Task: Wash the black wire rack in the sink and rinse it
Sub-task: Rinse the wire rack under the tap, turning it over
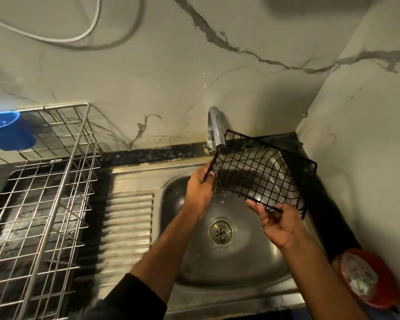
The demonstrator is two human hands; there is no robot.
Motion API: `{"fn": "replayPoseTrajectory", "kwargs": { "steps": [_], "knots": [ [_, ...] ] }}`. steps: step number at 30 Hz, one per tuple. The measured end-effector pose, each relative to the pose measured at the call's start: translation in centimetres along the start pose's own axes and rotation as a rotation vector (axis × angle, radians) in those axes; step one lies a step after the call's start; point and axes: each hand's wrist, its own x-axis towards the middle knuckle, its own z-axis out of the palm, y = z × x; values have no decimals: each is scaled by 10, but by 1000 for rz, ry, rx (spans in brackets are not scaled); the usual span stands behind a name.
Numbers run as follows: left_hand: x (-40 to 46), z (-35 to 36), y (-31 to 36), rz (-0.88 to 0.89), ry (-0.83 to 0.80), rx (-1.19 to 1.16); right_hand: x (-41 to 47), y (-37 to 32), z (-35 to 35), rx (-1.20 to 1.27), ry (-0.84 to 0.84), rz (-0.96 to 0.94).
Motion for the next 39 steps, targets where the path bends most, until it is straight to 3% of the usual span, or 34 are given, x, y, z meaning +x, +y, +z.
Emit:
{"fn": "replayPoseTrajectory", "kwargs": {
  "steps": [5,13,21,39],
  "knots": [
    [11,-8,-6,10,77,262,-11,4,1,-64,-43,-66],
    [4,8,-7,-102,147,336,-15,-5,-5,-278,-87,-219],
    [-8,23,-11,-221,76,-106,-29,-13,-18,-266,-71,-264],
    [-11,1,-7,-279,162,-331,-26,-4,-7,-351,-111,-211]
  ]
}}
